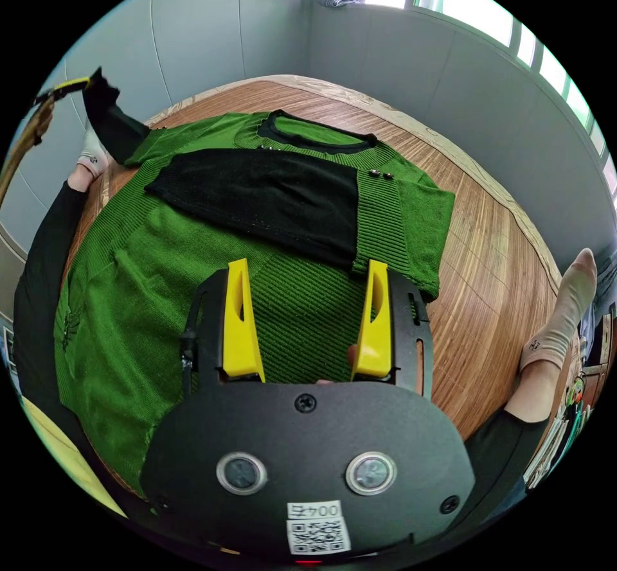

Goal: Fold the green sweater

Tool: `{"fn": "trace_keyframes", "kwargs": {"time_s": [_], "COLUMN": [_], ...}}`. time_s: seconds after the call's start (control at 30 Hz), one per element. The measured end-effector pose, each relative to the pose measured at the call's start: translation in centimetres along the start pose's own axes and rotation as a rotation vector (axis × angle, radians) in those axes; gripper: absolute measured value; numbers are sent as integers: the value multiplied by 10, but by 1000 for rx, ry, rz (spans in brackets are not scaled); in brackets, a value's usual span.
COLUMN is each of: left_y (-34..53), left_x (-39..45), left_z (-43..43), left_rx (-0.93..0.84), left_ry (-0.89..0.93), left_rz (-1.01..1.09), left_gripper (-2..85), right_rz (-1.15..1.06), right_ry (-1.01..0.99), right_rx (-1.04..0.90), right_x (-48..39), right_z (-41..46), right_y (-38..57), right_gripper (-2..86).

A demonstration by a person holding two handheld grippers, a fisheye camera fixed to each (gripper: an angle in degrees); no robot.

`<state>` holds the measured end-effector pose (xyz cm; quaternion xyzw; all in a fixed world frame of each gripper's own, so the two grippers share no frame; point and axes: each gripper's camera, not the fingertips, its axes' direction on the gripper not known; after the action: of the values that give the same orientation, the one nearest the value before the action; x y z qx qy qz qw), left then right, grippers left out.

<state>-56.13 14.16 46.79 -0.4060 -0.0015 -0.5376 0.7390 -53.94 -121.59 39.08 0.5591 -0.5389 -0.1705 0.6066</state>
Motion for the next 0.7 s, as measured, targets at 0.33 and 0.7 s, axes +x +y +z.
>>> {"fn": "trace_keyframes", "kwargs": {"time_s": [0.33,0.7], "left_y": [-72,33], "left_x": [146,124], "left_z": [-91,19], "left_rx": [203,7], "left_ry": [455,393], "left_rz": [191,2], "left_gripper": [48,66], "right_rz": [-2,-2], "right_ry": [2,3], "right_rx": [1,0], "right_x": [9,33], "right_z": [9,20], "right_y": [-1,-1], "right_gripper": [241,242]}}
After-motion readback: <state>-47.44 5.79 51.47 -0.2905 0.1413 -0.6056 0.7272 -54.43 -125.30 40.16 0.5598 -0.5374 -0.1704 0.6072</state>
